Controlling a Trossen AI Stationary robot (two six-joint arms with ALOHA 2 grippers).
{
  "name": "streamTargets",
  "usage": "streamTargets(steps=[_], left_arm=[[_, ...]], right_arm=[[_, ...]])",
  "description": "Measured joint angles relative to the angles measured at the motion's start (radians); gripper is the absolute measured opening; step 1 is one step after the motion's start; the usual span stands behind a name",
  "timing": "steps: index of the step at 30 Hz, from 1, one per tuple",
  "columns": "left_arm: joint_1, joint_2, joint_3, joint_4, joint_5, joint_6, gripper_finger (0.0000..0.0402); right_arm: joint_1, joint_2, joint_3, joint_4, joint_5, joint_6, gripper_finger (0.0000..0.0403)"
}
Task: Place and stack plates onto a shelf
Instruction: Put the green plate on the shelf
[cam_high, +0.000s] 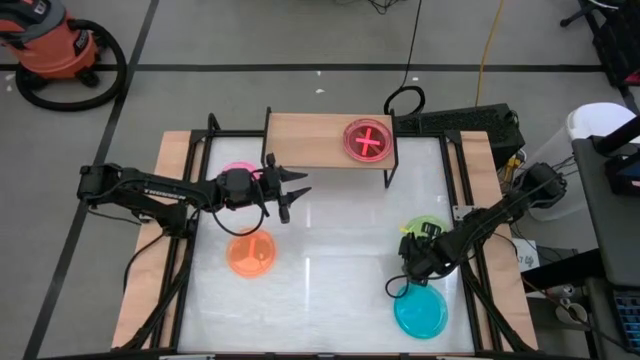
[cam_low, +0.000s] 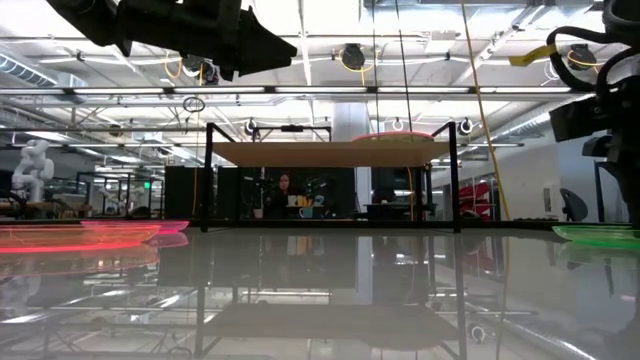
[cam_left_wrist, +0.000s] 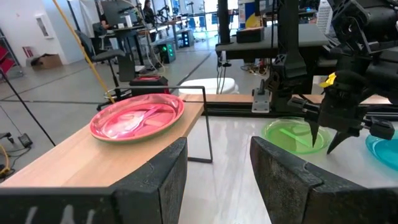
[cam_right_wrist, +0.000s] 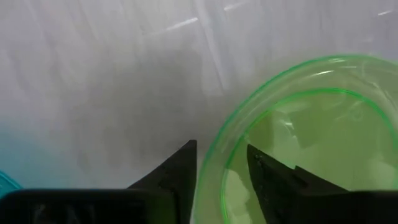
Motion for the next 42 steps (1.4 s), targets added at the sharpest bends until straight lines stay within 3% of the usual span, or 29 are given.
streamTargets(steps=[11,20,26,37,42], left_arm=[[0.000,0.000,0.001,-0.001,0.000,0.000,0.0181],[0.000,0.000,0.001,-0.001,0.000,0.000,0.0181],[0.000,0.000,0.001,-0.001,0.000,0.002,0.0181],[-0.001,0.000,0.001,-0.002,0.000,-0.001,0.0181],[-0.001,0.000,0.001,-0.003,0.000,-0.009,0.0181]], right_arm=[[0.000,0.001,0.050,-0.108,0.023,-0.072,0.0009],[0.000,0.001,0.050,-0.111,0.022,-0.072,0.0001],[0.000,0.001,0.050,-0.110,-0.023,-0.105,0.0024],[0.000,-0.002,0.051,-0.171,-0.088,-0.073,0.0130],[0.000,-0.002,0.051,-0.210,-0.086,-0.034,0.0153]])
